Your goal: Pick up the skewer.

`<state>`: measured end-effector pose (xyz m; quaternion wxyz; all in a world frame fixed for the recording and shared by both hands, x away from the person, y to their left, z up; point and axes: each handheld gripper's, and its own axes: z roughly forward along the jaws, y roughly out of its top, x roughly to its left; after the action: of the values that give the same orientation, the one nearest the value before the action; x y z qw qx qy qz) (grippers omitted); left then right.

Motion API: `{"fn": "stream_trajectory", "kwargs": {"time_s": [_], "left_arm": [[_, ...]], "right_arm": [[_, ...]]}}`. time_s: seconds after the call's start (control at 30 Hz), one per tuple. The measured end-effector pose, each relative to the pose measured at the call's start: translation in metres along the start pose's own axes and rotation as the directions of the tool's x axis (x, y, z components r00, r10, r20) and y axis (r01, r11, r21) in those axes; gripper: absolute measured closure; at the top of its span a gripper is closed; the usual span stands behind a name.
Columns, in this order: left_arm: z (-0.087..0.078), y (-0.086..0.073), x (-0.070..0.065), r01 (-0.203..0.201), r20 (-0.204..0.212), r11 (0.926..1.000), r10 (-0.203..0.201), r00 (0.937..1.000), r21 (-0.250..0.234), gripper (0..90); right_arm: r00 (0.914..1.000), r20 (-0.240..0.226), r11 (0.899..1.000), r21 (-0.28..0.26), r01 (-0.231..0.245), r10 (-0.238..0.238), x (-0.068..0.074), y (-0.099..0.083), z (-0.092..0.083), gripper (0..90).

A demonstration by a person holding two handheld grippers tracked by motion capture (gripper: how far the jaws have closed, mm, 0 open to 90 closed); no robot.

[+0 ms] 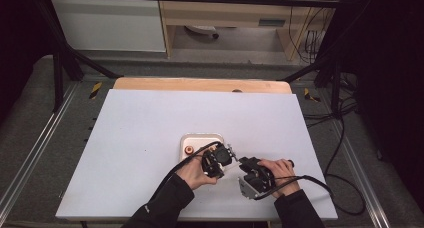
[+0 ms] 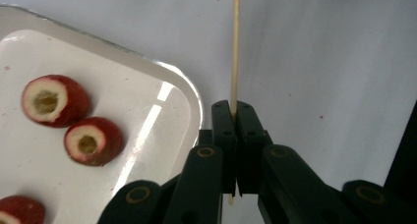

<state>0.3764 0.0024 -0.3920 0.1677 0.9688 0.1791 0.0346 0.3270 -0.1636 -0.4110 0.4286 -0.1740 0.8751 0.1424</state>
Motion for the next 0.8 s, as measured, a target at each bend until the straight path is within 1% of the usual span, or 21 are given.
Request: {"fn": "stream_trajectory", "kwargs": {"time_s": [0.07,0.1,0.17,0.2,0.27,0.3,0.33,0.37,0.4,0.43,0.47,0.5,0.53,0.57,0.6,0.63,0.67,0.7,0.73,0.77,0.8], "left_arm": [[-0.003,-0.006,-0.001,0.002,-0.015,0.9998,-0.002,0.9999,-0.018,88.9],[-0.004,-0.008,-0.002,0.002,-0.028,0.9997,-0.003,0.9996,-0.025,88.9],[-0.005,-0.014,-0.004,0.013,-0.049,0.9993,-0.015,0.9987,-0.036,88.8],[-0.006,-0.017,-0.004,0.021,-0.059,0.9989,-0.023,0.998,-0.042,88.8],[-0.008,-0.023,-0.004,0.038,-0.079,0.998,-0.041,0.996,-0.05,88.8],[-0.008,-0.023,-0.004,0.038,-0.079,0.998,-0.041,0.996,-0.05,88.8],[-0.01,-0.029,-0.004,0.061,-0.095,0.9958,-0.068,0.9932,-0.068,88.8],[-0.01,-0.029,-0.004,0.061,-0.095,0.9958,-0.068,0.9932,-0.068,88.8],[-0.011,-0.033,-0.004,0.072,-0.113,0.9944,-0.08,0.9903,-0.077,88.8],[-0.013,-0.038,-0.003,0.097,-0.12,0.9905,-0.108,0.9868,-0.097,88.8],[-0.013,-0.038,-0.003,0.097,-0.12,0.9905,-0.108,0.9868,-0.097,88.8],[-0.016,-0.042,-0.003,0.114,-0.123,0.9864,-0.128,0.984,-0.119,88.8],[-0.017,-0.046,-0.003,0.128,-0.127,0.9821,-0.146,0.9811,-0.139,88.8],[-0.019,-0.05,-0.003,0.147,-0.132,0.9759,-0.168,0.9769,-0.162,88.8],[-0.02,-0.053,-0.003,0.161,-0.134,0.9709,-0.186,0.9734,-0.177,88.8],[-0.021,-0.058,-0.002,0.187,-0.129,0.9597,-0.217,0.9676,-0.21,88.8],[-0.022,-0.063,-0.002,0.209,-0.124,0.9488,-0.242,0.9622,-0.237,88.8],[-0.023,-0.068,-0.002,0.225,-0.124,0.9387,-0.264,0.9567,-0.262,88.8],[-0.024,-0.073,-0.002,0.24,-0.122,0.9285,-0.283,0.9512,-0.283,88.8],[-0.025,-0.077,-0.002,0.254,-0.117,0.9166,-0.302,0.9461,-0.309,88.8],[-0.025,-0.082,-0.003,0.264,-0.115,0.9063,-0.316,0.9418,-0.33,88.8]], "right_arm": [[0.9967,-0.004,0.997,-0.016,-0.081,0.081,-0.001,-0.006,-0.001,59.8],[0.9912,-0.004,0.991,-0.023,-0.133,0.132,-0.002,-0.009,-0.002,56.5],[0.9631,-0.021,0.961,-0.061,-0.269,0.268,-0.002,-0.016,-0.004,49.7],[0.9491,-0.025,0.947,-0.066,-0.315,0.314,-0.003,-0.02,-0.005,47.9],[0.9055,-0.031,0.901,-0.088,-0.424,0.423,-0.004,-0.027,-0.006,39.9],[0.9055,-0.031,0.901,-0.088,-0.424,0.423,-0.004,-0.027,-0.006,39.9],[0.85,-0.048,0.844,-0.104,-0.527,0.525,-0.004,-0.035,-0.006,36.0],[0.8282,-0.053,0.822,-0.106,-0.56,0.558,-0.004,-0.038,-0.006,33.5],[0.7875,-0.069,0.781,-0.103,-0.616,0.612,-0.003,-0.041,-0.005,31.7],[0.7535,-0.081,0.748,-0.094,-0.657,0.652,-0.003,-0.044,-0.004,30.0],[0.7284,-0.089,0.723,-0.085,-0.685,0.679,-0.003,-0.046,-0.004,27.9],[0.6904,-0.099,0.687,-0.072,-0.723,0.717,-0.002,-0.049,-0.002,25.9],[0.6904,-0.099,0.687,-0.072,-0.723,0.717,-0.002,-0.049,-0.002,25.9],[0.6229,-0.119,0.622,-0.05,-0.782,0.773,-0.002,-0.053,0.0,23.3],[0.6027,-0.128,0.602,-0.047,-0.797,0.788,-0.002,-0.055,0.001,22.2],[0.6027,-0.128,0.602,-0.047,-0.797,0.788,-0.002,-0.055,0.001,22.2],[0.5627,-0.137,0.564,-0.036,-0.825,0.815,-0.001,-0.056,0.001,20.2],[0.5303,-0.148,0.533,-0.027,-0.846,0.835,-0.002,-0.057,0.002,18.4],[0.4696,-0.173,0.475,-0.01,-0.88,0.866,-0.003,-0.058,0.004,15.8],[0.4461,-0.184,0.453,-0.007,-0.892,0.876,-0.003,-0.058,0.004,14.4],[0.4286,-0.189,0.436,-0.004,-0.9,0.884,-0.004,-0.058,0.005,13.1]]}}
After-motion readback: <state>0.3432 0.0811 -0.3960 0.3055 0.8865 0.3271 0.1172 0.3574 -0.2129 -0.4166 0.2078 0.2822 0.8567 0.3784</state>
